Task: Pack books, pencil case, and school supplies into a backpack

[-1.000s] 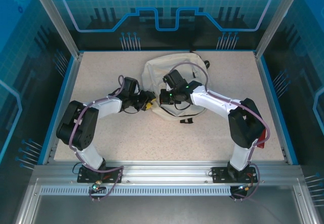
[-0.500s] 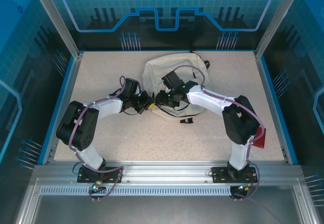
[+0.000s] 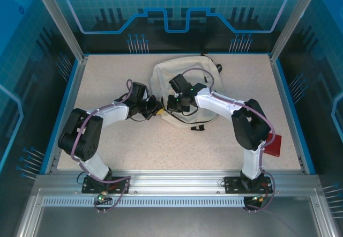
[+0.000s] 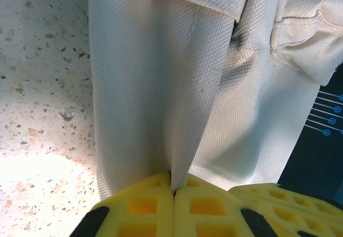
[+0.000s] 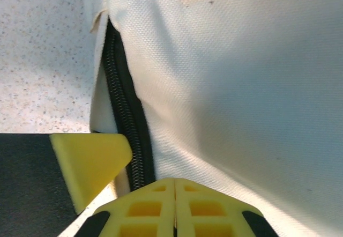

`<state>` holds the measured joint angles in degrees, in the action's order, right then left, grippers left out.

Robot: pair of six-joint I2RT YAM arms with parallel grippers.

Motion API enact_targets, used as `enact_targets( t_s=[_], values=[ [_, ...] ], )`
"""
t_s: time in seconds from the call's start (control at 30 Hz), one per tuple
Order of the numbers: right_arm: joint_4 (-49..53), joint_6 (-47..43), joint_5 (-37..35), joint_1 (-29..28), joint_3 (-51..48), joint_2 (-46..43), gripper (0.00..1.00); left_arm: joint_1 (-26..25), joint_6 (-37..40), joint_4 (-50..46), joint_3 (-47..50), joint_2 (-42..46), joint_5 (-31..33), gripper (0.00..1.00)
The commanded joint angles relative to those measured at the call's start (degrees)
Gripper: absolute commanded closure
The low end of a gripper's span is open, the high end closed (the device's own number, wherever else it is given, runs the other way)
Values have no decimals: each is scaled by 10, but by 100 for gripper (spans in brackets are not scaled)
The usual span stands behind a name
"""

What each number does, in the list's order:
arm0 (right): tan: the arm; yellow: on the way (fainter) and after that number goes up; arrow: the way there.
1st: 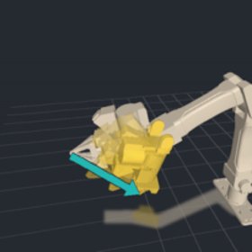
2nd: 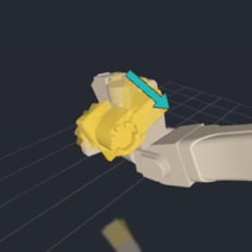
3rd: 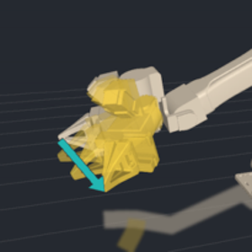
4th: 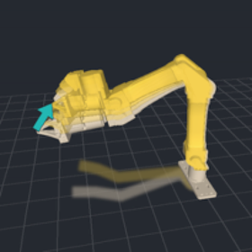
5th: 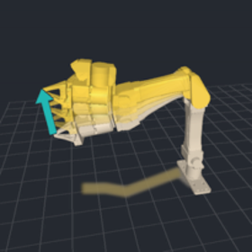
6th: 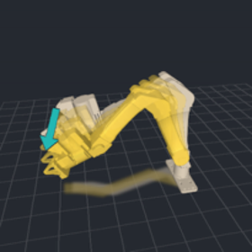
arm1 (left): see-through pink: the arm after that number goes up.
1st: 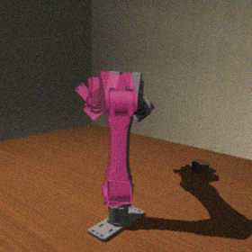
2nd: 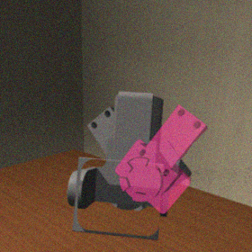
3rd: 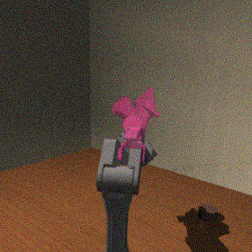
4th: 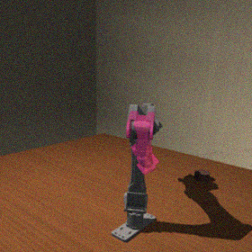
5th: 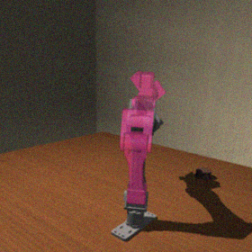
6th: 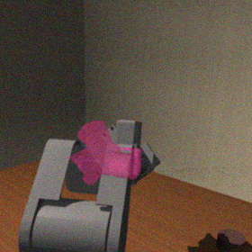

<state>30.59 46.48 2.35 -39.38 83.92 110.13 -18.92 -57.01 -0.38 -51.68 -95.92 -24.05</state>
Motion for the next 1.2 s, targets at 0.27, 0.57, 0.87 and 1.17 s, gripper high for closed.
enact_targets(
  t_s=[0.27, 0.57, 0.87, 1.17],
  values=[
    [7, -44, 18, -6, 34, -10, 100, -3, 32, -21, 10, 35, -45, 80],
    [-26, -37, 72, -5, 22, -2, 100, -12, -30, 3, 56, 66, -79, 62],
    [-25, -21, 55, -5, 6, -9, 100, -12, -111, 77, 68, 34, -87, 62],
    [-27, -1, 38, -1, -15, -24, 100, -13, -194, 180, 97, 32, -95, 63]
  ],
)
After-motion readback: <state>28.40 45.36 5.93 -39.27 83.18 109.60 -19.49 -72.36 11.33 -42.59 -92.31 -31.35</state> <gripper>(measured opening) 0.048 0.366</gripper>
